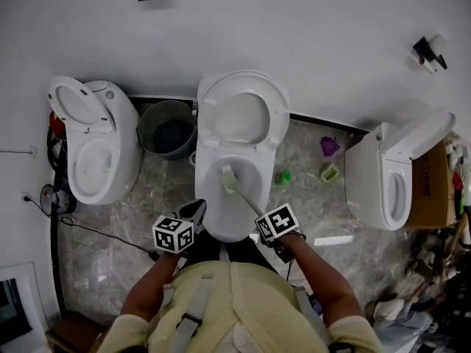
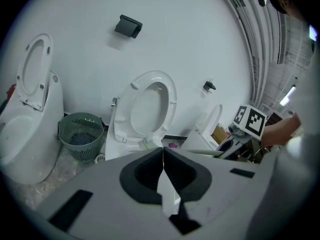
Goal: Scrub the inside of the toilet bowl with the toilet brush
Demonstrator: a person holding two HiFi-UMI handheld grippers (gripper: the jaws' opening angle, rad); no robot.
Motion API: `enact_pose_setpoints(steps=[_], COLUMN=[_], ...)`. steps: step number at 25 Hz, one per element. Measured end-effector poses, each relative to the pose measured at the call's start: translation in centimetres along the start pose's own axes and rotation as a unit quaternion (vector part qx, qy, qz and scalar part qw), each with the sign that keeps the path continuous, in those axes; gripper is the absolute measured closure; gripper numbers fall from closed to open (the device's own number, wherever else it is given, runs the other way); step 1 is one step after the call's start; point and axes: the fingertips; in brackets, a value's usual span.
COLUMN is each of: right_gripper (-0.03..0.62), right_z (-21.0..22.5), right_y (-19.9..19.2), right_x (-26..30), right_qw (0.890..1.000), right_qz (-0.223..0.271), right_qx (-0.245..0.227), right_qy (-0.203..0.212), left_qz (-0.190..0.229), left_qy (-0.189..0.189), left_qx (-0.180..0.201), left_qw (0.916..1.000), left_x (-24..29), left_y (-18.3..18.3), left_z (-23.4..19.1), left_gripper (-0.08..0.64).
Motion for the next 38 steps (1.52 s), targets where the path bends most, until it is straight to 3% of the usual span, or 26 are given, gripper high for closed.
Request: enact_pose_setpoints(steps=[18, 23, 33, 38], right_gripper=[0.565, 0.566, 0.566, 0.566], right_z=[-4.0, -4.5, -3.5, -3.8], right_y=[5.5, 6.6, 7.5, 7.9], right_x=[-5.1, -6.4, -8.4, -9.7], right_qw=[0.992, 0.989, 0.984, 0.98], right_qz=[0.099, 0.122, 0.168, 0.19], right_qx=[-0.062, -0.072, -0.066, -0.064], right_qy=[0.044, 0.039, 0.013, 0.012], left_qz=[0.022, 0.035, 0.038, 0.036], left_qy=[-0.005, -0.004, -0.004, -0.018], left_qx=[0.023, -0.008, 0.03, 0.025], left_qw=[0.9995, 0.9993, 0.9988, 0.9989], left_x=[-2.9, -3.1, -3.9, -4.1], left_y=[3.2, 4.8, 6.1, 6.0], left_z=[1.5, 2.0, 3.4, 4.0], left_gripper=[0.549, 0.548, 0.548, 0.549])
Point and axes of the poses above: the fingertips, and each gripper's own axes: x forward along the fingers, z to its right, y out of its top, and after that the axes turned 2 degrees about z, right-handed
